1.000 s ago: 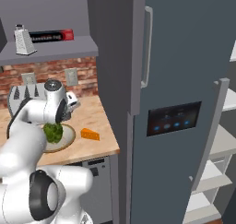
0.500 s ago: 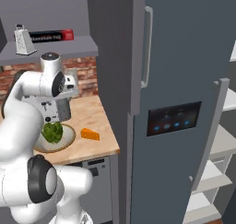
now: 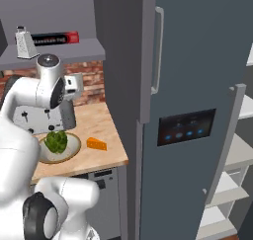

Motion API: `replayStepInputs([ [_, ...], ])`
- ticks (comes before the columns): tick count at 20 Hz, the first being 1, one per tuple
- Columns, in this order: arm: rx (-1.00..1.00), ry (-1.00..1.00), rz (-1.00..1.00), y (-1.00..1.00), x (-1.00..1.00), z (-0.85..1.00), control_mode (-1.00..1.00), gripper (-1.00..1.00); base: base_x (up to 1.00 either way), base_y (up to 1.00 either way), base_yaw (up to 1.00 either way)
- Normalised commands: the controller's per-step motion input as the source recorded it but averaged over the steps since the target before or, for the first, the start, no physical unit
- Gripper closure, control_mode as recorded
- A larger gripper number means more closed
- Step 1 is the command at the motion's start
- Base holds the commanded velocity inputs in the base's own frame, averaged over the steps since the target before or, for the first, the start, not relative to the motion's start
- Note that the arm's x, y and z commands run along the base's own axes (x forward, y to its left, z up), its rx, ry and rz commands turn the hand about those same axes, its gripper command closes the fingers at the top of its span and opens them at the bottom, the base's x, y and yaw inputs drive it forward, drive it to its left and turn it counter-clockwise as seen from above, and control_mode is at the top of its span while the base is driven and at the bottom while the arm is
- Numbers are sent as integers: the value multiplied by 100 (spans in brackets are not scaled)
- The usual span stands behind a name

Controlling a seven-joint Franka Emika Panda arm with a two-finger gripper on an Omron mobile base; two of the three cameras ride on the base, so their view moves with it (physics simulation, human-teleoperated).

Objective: Pick the cheese from the fridge and the cheese grater from the cabinet and place them next to the salad bowl.

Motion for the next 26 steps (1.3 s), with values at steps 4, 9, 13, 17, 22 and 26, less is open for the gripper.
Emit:
replayStepInputs([
  [4,11,-15,-13,-8,-81,-16,-100,-100,0,0,0],
  [9,9,0,-13,-7,-66,40,-100,-100,0,0,0],
  [13,12,3,-17,-23,-60,84,-100,-100,0,0,0],
  [17,12,0,-18,-18,-57,92,-100,-100,0,0,0],
  [22,6,5,-15,-6,-43,77,-100,-100,0,0,0],
  [26,0,10,-5,0,-45,52,-100,-100,0,0,0],
])
